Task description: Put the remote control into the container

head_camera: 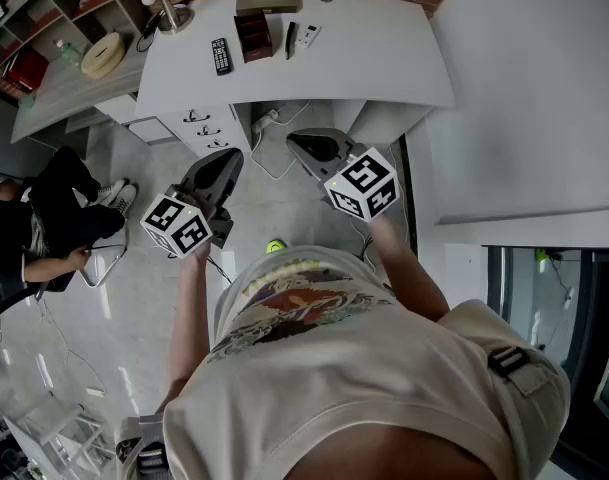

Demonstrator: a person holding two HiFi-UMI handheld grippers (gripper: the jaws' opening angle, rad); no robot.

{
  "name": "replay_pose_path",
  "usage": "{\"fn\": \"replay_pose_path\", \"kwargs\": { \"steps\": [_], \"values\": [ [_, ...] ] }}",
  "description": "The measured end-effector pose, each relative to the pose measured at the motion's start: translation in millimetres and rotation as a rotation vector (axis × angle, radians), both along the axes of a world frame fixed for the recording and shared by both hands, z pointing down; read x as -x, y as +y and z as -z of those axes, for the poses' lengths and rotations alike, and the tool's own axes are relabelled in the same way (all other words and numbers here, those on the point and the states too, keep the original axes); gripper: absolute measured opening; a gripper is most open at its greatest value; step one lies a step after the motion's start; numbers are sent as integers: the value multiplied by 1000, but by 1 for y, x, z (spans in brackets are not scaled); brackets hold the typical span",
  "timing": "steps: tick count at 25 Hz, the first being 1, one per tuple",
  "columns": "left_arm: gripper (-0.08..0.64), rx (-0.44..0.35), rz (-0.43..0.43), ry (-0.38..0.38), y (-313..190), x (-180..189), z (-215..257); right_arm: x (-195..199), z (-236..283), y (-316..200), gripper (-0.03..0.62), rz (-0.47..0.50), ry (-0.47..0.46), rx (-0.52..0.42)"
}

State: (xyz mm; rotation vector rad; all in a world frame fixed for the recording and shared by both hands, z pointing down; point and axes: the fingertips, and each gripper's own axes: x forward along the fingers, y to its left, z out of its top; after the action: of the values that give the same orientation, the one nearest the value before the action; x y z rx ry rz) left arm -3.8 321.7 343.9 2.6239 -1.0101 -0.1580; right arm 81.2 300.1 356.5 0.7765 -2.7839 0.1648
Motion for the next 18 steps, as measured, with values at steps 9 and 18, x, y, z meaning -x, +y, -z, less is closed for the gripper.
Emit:
{"fn": "replay_pose_path", "kwargs": {
  "steps": [9, 18],
  "values": [
    [6, 10, 7, 1, 3, 2, -4, -1, -4, -2, 12, -18, -9, 24],
    [6, 13, 10, 11, 2, 5, -5, -1, -13, -1, 12, -18, 7, 66]
  ]
}}
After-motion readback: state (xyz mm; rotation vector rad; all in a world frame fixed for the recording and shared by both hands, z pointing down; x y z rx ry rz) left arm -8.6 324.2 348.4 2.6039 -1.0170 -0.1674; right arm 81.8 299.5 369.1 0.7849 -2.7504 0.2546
